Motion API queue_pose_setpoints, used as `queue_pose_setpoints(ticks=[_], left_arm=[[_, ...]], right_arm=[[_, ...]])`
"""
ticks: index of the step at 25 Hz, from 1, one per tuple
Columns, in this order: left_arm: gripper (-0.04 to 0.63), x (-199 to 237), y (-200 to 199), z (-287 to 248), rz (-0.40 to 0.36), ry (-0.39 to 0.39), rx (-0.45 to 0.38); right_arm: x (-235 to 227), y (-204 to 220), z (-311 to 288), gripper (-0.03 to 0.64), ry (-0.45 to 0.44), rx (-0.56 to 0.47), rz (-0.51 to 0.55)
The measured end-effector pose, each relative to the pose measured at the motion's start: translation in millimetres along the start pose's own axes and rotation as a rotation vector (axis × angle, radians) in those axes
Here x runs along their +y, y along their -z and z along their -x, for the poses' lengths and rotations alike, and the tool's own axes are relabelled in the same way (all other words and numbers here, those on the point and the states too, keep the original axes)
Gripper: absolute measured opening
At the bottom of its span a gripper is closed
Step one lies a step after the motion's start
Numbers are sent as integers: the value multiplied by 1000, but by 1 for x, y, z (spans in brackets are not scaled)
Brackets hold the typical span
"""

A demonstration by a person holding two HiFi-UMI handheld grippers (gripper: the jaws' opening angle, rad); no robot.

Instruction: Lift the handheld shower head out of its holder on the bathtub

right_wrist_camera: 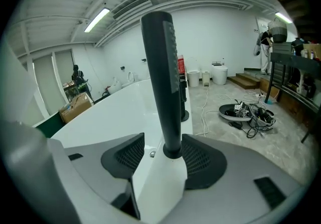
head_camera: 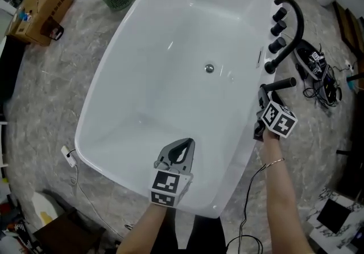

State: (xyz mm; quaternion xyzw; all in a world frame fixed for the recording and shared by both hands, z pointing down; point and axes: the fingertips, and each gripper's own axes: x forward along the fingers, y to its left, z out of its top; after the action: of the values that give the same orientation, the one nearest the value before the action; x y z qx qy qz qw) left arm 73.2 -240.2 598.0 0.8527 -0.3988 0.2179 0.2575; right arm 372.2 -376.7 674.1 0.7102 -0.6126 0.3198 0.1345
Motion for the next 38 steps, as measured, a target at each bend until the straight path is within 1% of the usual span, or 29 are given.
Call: queue_pose_setpoints(ticks=[5, 10, 14, 16, 23, 30, 38], left_arm=[[20, 6, 3, -16, -4, -2, 5], [20, 12, 8, -27, 2, -5, 23], [20, 14, 10, -33, 3, -5, 25], [20, 14, 10, -35, 5, -7, 25], [20, 4, 7, -37, 4, -5, 27], [20, -12, -2, -25, 3, 2, 7], [20, -36, -24, 9, -13, 8, -35]], right_arm=[[-9, 0, -21, 235, 10, -5, 61], [-9, -6, -33, 218, 9, -18, 115], [-9, -7, -40, 183, 28, -18, 159], [-11, -8, -43, 141, 46, -19, 173], [-14, -8, -39, 138, 20, -23, 202], [-8, -18, -3, 138, 0, -78, 212], [17, -51, 59, 138, -32, -144, 334]])
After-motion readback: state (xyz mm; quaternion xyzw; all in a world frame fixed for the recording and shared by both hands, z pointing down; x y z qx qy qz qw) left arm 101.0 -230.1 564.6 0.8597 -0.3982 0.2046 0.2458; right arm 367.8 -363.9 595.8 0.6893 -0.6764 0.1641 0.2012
